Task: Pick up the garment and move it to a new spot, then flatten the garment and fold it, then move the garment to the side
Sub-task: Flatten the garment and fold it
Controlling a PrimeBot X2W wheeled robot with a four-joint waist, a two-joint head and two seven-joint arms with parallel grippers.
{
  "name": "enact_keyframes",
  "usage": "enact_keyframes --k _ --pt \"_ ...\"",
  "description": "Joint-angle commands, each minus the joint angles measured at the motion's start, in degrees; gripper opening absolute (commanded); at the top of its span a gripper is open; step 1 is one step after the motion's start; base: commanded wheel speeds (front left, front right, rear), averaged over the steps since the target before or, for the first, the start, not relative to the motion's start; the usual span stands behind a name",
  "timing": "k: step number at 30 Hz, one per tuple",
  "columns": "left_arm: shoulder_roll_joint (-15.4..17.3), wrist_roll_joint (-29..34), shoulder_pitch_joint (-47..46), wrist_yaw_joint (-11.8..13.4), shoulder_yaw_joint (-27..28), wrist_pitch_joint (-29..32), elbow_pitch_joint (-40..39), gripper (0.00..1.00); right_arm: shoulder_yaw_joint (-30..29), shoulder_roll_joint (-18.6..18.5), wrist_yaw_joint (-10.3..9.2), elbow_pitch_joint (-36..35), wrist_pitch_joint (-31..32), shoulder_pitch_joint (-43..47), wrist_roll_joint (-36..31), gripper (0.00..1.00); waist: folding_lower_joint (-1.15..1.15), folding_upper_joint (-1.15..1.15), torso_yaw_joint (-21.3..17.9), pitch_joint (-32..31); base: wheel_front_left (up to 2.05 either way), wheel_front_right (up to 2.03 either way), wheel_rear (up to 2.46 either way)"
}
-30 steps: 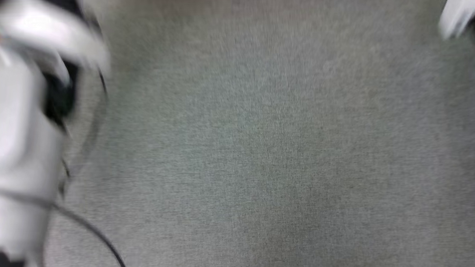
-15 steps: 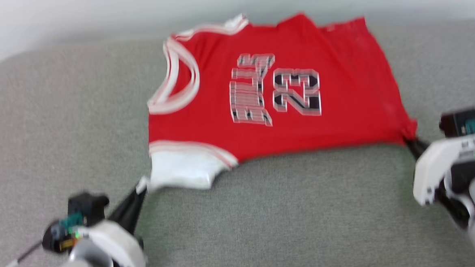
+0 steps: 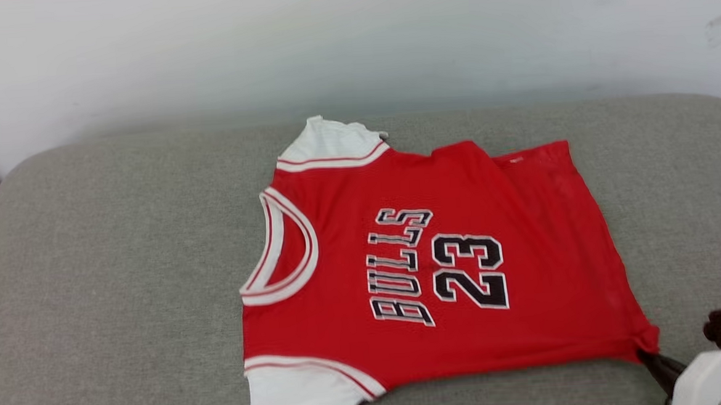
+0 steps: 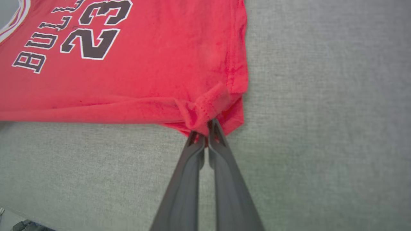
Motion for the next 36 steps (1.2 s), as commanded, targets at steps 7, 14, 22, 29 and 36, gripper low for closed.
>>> enact_keyframes --k 7,14,22,29,36 --pt "2.5 -2.0 8.1 2.5 0.2 1.2 -8.6 0.0 -6.6 1.4 -0.08 -10.7 3.8 10.3 -2.2 0.0 0.02 0.0 -1.0 -0.5 0.0 0.0 0.0" --pt "1.0 -0.8 5.6 3.4 1.4 -1.7 -12.2 0.0 -9.5 5.0 -0.06 -17.4 6.0 11.9 -2.1 0.0 0.02 0.0 -1.7 -0.3 0.0 0.0 0.0" --pt "1.2 1.5 -1.4 3.2 3.8 -3.9 -14.3 0.0 -11.8 5.2 -0.06 -20.8 8.4 7.9 -3.1 0.0 0.02 0.0 -2.2 2.0 0.0 0.0 0.0" --pt "0.9 2.4 -10.8 1.4 4.1 -1.8 -10.9 0.0 -12.1 4.7 -0.06 -20.2 12.6 0.9 -7.5 0.0 0.02 0.0 -2.2 8.1 0.0 0.0 0.0" --pt "0.4 3.4 -18.7 -0.6 3.2 -0.1 -3.6 0.0 -9.8 3.9 -0.06 -17.1 16.4 -6.5 -11.5 0.0 0.02 0.0 -2.0 13.5 0.0 0.0 0.0"
